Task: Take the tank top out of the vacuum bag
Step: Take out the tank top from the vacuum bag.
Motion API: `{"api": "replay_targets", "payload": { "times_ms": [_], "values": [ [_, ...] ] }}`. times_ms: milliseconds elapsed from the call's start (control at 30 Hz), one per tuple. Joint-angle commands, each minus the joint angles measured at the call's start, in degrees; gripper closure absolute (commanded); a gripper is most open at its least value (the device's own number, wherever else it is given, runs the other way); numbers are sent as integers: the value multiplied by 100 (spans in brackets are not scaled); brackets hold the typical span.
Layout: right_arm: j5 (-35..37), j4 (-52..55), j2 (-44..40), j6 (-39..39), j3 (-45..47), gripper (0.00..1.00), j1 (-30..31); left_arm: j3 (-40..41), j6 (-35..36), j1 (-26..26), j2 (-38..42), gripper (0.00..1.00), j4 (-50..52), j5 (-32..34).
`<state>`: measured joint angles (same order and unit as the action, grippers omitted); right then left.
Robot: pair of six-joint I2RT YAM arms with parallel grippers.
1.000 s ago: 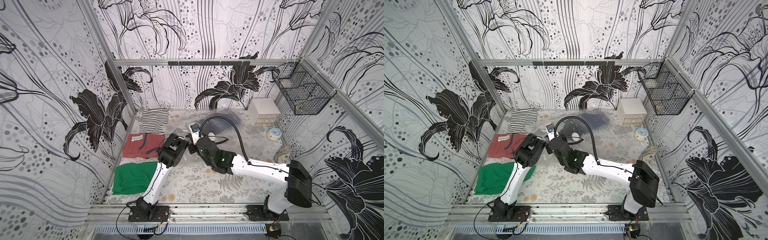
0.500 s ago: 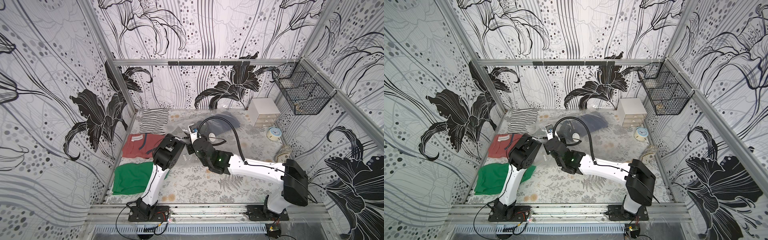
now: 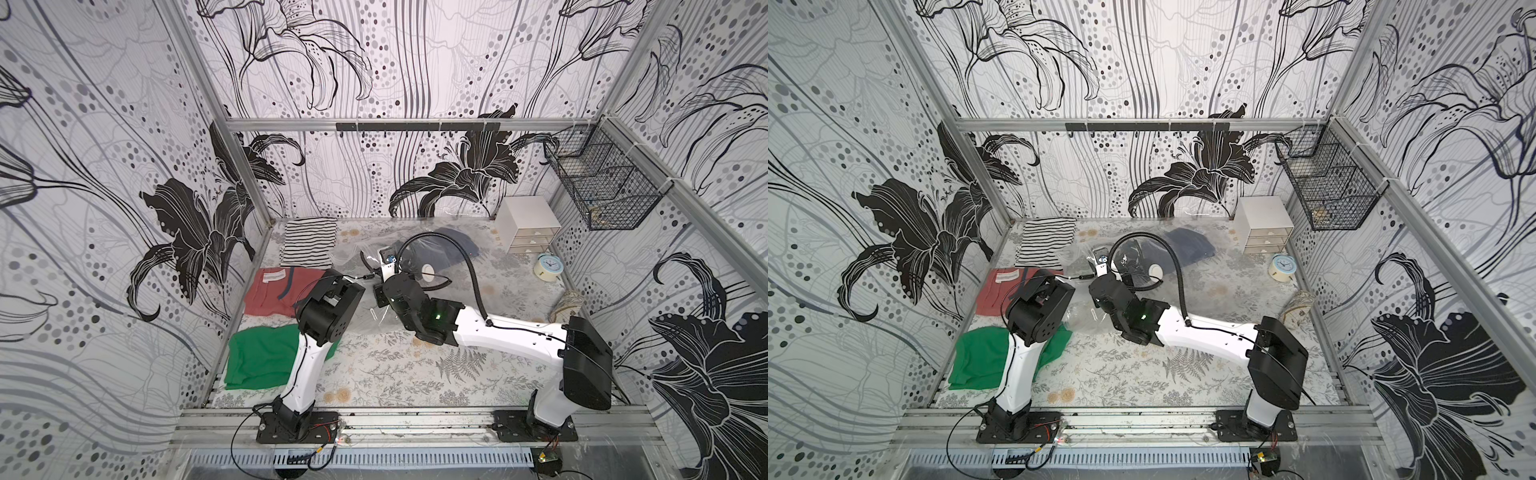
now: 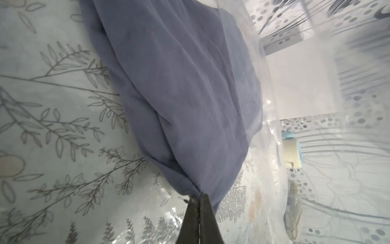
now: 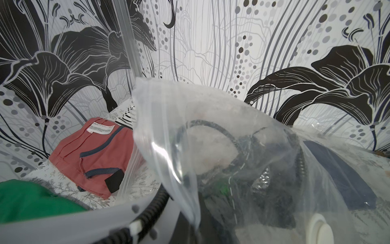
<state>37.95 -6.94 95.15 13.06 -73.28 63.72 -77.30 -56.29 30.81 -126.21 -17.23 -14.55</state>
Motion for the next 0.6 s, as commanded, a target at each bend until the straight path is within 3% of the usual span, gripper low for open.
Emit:
{"api": "replay_targets", "payload": {
  "times_ms": [0, 267, 567],
  "values": [
    [62, 167, 84, 150, 121, 100, -80, 220, -132, 19, 375, 100, -90, 9],
    [59, 295, 83, 236, 111, 100, -131, 1481, -167, 22, 1214, 100, -214, 17],
    [80, 302, 82, 276, 143, 100, -155, 3005, -98, 25, 3046, 100, 163, 539]
  ]
}}
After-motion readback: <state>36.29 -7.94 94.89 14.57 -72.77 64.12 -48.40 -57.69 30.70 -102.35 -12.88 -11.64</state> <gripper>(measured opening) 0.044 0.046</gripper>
